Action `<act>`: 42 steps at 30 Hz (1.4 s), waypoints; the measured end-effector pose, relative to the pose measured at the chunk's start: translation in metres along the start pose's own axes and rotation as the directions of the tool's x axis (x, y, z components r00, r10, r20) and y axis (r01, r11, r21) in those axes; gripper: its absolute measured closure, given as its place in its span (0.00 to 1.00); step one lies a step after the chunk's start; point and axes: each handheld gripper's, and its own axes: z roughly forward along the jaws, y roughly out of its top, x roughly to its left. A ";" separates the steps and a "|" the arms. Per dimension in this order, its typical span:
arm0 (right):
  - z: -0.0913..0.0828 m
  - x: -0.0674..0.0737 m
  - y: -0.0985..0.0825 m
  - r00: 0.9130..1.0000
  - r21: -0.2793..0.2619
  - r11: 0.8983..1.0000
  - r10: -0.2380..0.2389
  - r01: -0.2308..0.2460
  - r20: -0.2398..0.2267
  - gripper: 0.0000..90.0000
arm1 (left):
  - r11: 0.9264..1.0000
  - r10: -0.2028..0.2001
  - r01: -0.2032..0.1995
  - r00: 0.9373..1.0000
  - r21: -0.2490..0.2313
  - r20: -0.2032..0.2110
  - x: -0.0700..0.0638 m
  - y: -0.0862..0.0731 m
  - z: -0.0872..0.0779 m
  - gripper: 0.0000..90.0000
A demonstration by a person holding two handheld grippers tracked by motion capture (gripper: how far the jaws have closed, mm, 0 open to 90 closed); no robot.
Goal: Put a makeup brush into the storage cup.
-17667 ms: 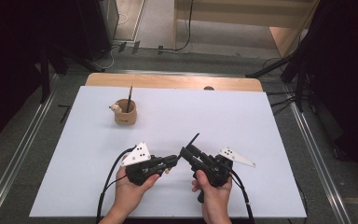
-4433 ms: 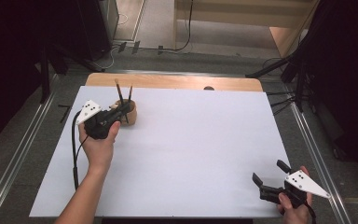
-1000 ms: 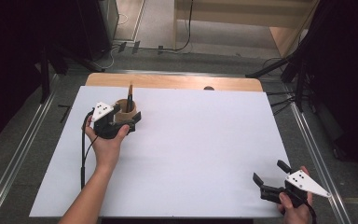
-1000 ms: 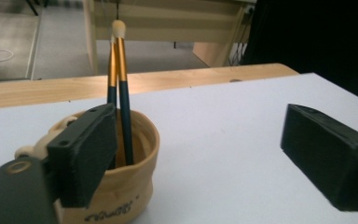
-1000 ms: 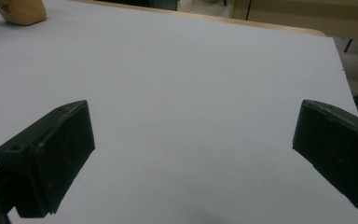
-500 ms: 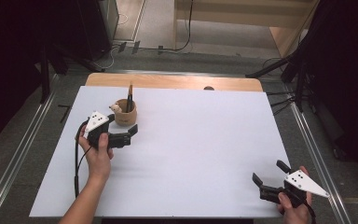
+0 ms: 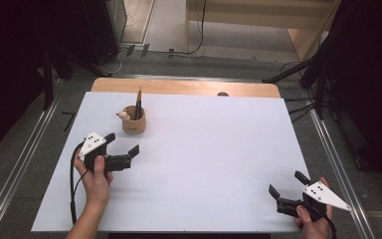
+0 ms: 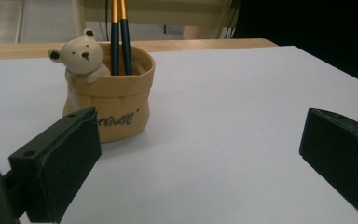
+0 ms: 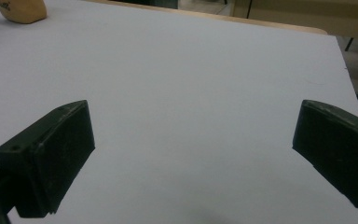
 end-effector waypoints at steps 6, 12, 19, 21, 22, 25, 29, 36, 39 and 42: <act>0.000 0.001 0.000 1.000 0.000 1.000 -0.004 0.004 -0.001 0.00 | 1.000 0.010 -0.010 1.000 -0.001 -0.001 0.000 -0.008 -0.010 0.00; 0.001 0.001 0.000 1.000 0.002 1.000 -0.002 0.002 0.001 0.00 | 1.000 0.019 -0.019 1.000 -0.008 -0.003 -0.001 -0.014 -0.018 0.00; 0.001 0.001 0.000 1.000 0.002 1.000 -0.004 0.004 0.000 0.00 | 1.000 0.019 -0.019 1.000 -0.004 -0.013 0.002 -0.024 -0.029 0.00; 0.001 0.001 0.000 1.000 0.002 1.000 -0.005 0.005 -0.002 0.00 | 1.000 0.019 -0.019 1.000 -0.006 -0.017 0.003 -0.027 -0.034 0.00; 0.001 0.001 0.000 1.000 0.002 1.000 -0.006 0.006 -0.001 0.00 | 1.000 0.017 -0.017 1.000 -0.007 -0.018 0.003 -0.029 -0.036 0.00; 0.001 0.001 0.000 1.000 0.002 1.000 -0.007 0.007 -0.001 0.00 | 1.000 0.025 -0.025 0.999 -0.009 -0.028 0.005 -0.032 -0.044 0.00; 0.001 0.001 0.000 1.000 0.004 1.000 -0.008 0.008 0.001 0.00 | 1.000 0.029 -0.029 0.999 -0.008 -0.034 0.008 -0.036 -0.052 0.00; 0.000 -0.001 0.000 1.000 0.003 1.000 -0.001 0.001 0.009 0.00 | 1.000 0.029 -0.030 0.999 -0.004 -0.043 0.012 -0.043 -0.067 0.00; -0.001 -0.001 0.000 1.000 0.003 1.000 -0.002 0.002 0.011 0.00 | 0.999 0.031 -0.031 0.998 -0.007 -0.054 0.015 -0.044 -0.073 0.00; 0.000 0.000 0.000 1.000 0.005 1.000 -0.002 0.002 0.013 0.00 | 1.000 0.024 -0.025 0.997 -0.017 -0.069 0.018 -0.045 -0.080 0.00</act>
